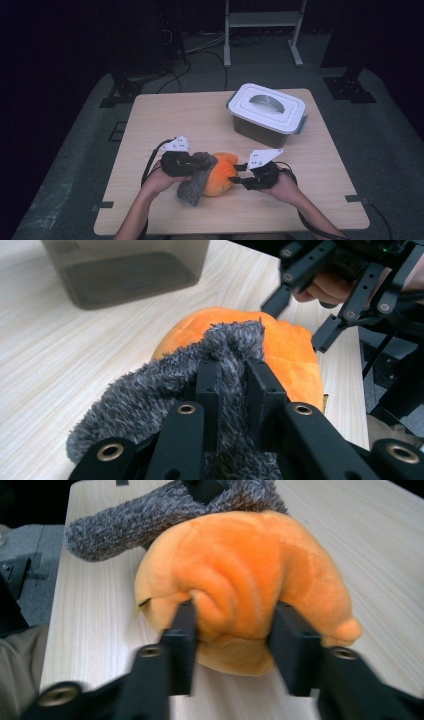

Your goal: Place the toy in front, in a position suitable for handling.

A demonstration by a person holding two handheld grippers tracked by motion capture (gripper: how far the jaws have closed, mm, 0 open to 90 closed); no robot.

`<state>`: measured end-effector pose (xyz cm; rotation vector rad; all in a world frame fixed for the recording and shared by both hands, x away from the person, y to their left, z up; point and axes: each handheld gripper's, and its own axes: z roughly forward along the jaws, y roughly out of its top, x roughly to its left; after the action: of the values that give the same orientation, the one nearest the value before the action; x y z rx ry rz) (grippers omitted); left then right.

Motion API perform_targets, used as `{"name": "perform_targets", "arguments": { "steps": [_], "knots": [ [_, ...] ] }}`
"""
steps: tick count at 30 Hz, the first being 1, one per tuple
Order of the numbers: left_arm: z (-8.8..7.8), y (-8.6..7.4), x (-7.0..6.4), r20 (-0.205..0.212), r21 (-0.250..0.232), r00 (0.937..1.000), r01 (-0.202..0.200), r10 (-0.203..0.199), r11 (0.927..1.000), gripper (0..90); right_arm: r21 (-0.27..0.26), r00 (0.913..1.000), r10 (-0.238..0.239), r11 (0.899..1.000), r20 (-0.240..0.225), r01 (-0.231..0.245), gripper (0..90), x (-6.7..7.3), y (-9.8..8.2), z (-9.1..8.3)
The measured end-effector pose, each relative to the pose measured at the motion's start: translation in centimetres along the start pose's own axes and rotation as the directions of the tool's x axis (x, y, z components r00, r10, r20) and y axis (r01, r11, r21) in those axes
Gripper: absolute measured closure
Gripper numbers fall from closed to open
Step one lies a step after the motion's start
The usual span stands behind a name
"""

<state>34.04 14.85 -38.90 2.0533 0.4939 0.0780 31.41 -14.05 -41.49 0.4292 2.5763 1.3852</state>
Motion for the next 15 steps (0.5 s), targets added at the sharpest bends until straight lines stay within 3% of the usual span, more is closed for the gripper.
{"name": "perform_targets", "arguments": {
  "steps": [4, 6, 10, 13, 15],
  "knots": [
    [-0.6, 1.0, -0.5, -0.002, -0.005, 0.9995, -0.032, 0.032, 0.9995, 78.3, 0.004, 0.9999, -0.011, 1.0, 0.001, 0.011, 67.7, 0.1, 0.5, -0.3],
    [-0.7, 1.7, -0.9, 0.022, -0.017, 0.9986, -0.047, 0.048, 0.9987, 78.3, -0.002, 1.0, -0.006, 1.0, 0.0, 0.006, 68.2, 0.0, 0.6, -0.5],
    [0.2, 2.7, -2.0, 0.042, 0.006, 0.9947, -0.095, 0.094, 0.9955, 78.3, -0.005, 0.9998, -0.02, 1.0, -0.009, 0.019, 68.4, 0.3, 1.0, -0.5],
    [0.8, 2.7, -2.3, 0.062, -0.003, 0.9941, -0.089, 0.089, 0.996, 78.2, 0.003, 0.999, -0.045, 0.999, -0.006, 0.045, 68.4, 0.4, 0.9, -0.5],
    [1.0, 2.4, -2.2, 0.07, 0.0, 0.994, -0.084, 0.084, 0.9965, 78.2, 0.008, 0.9994, -0.032, 0.999, -0.012, 0.033, 68.5, 0.4, 0.6, -0.6]
  ]
}}
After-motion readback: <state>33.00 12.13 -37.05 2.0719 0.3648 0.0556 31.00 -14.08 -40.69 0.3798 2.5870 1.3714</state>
